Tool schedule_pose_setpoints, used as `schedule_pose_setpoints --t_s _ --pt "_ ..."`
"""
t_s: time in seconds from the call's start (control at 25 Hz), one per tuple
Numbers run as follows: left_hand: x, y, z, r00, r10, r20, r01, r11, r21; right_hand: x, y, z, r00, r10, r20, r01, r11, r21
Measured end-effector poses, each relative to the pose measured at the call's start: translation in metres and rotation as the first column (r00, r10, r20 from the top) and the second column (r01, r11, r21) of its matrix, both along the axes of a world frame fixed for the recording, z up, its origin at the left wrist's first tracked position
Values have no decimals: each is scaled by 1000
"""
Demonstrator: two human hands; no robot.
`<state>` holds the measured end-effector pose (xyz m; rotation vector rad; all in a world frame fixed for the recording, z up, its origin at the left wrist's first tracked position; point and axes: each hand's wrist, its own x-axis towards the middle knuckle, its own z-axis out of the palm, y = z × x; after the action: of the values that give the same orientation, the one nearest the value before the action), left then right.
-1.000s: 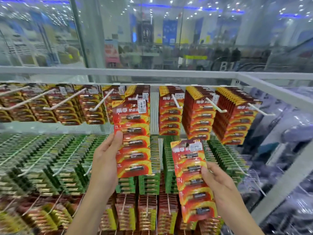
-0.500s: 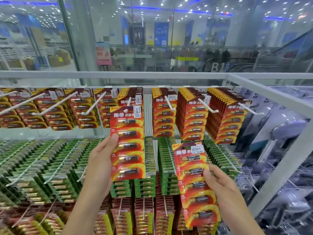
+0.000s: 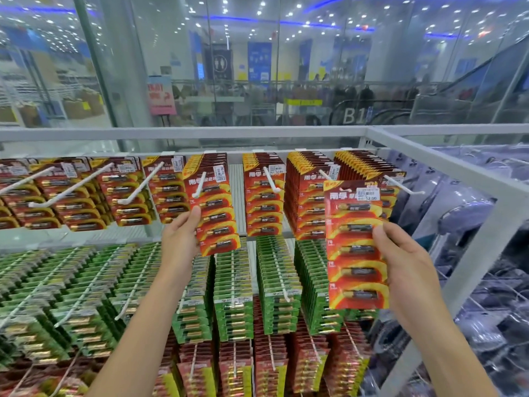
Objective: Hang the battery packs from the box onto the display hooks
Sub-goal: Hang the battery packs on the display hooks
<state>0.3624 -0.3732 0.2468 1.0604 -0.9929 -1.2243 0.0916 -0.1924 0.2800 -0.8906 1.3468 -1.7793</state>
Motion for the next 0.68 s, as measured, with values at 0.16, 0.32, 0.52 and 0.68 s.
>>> schedule_pose_setpoints --t_s 0.16,0.32,0.52,0.68 --pt "-2 4 -2 999 52 1 -52 998 -33 -1 -7 -3 1000 -12 -13 13 999 41" --pt "-1 5 -3 995 93 43 -91 994 -54 -2 -32 1 1000 -18 -15 19 997 80" --pt "0 3 -5 988 136 76 -131 989 -74 -7 -93 -1 997 -48 -67 56 990 127" --pt "3 3 -6 978 164 129 -150 983 -109 -12 -119 -14 990 -86 -110 97 990 102"
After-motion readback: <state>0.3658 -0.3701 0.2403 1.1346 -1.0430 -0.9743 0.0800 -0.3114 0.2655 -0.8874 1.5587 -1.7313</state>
